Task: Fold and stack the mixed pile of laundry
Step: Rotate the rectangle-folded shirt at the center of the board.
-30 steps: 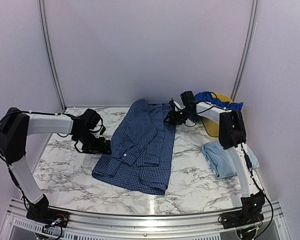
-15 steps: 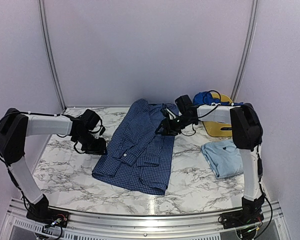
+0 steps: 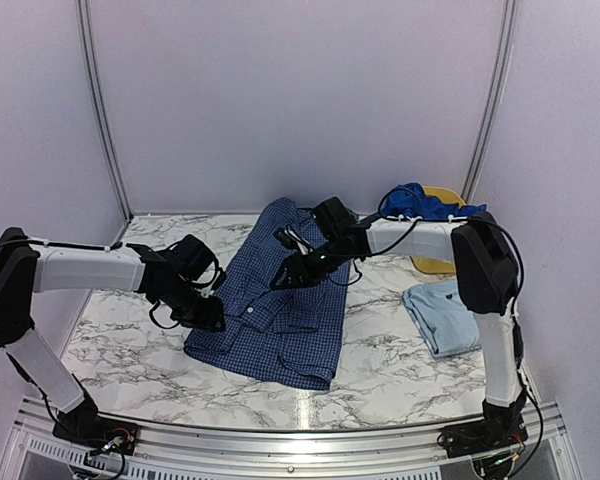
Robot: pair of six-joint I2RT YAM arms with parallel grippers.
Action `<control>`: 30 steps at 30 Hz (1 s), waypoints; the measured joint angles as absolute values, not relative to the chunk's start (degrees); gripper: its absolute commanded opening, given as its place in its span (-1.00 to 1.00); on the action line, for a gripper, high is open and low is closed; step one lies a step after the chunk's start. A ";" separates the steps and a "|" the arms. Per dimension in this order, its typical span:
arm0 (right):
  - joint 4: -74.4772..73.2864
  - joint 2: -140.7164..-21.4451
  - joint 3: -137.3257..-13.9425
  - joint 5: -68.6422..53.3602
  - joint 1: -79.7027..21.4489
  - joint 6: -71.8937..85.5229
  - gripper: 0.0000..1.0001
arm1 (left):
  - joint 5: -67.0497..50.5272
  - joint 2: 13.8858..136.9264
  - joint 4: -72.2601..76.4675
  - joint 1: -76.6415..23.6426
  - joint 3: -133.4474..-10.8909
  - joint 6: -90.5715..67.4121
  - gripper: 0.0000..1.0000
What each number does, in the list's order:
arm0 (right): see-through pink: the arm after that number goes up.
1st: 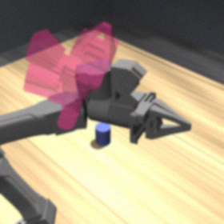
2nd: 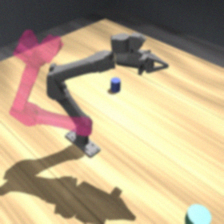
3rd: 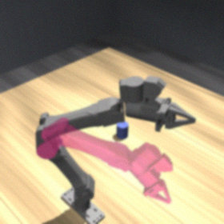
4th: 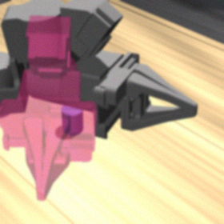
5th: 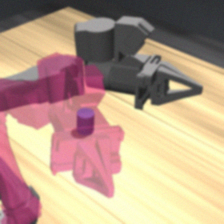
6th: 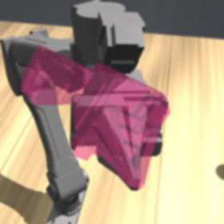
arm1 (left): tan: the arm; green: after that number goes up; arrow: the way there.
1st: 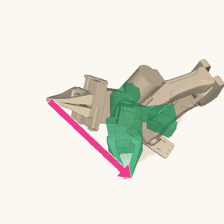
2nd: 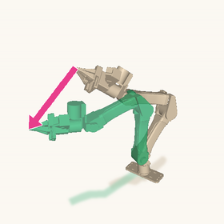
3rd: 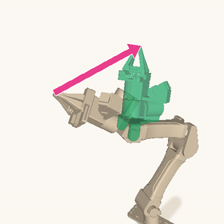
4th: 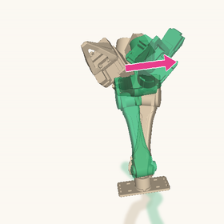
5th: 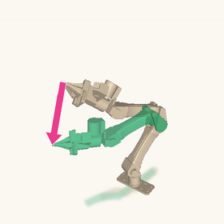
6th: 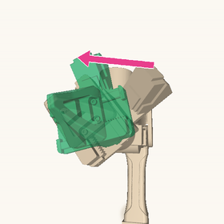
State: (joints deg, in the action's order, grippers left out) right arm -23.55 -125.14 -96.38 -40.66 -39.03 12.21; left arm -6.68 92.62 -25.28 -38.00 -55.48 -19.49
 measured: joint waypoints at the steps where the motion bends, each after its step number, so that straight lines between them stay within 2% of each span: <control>1: -23.90 -125.14 -97.67 -40.29 -40.01 11.29 0.06 | -6.76 92.62 -25.19 -38.35 -55.48 -20.21 -0.24; 6: -24.12 -125.14 -98.50 -39.46 -42.65 9.82 0.07 | -6.83 92.99 -24.75 -41.12 -55.79 -21.67 -0.15; 11: -23.75 -123.33 -90.98 -39.03 -40.42 11.20 0.06 | -6.24 96.03 -24.25 -43.59 -57.34 -22.33 -0.14; 15: -23.59 -119.79 -82.48 -38.76 -38.09 12.34 0.04 | -4.80 99.31 -24.12 -44.25 -58.85 -22.94 -0.33; 23: -19.20 -118.56 -75.18 -42.26 -37.69 15.22 -0.04 | -2.68 101.14 -24.53 -45.76 -61.04 -23.44 -1.00; 30: -14.87 -119.39 -73.63 -45.78 -37.69 16.45 -0.06 | -3.97 100.75 -25.71 -48.10 -65.28 -23.03 -1.00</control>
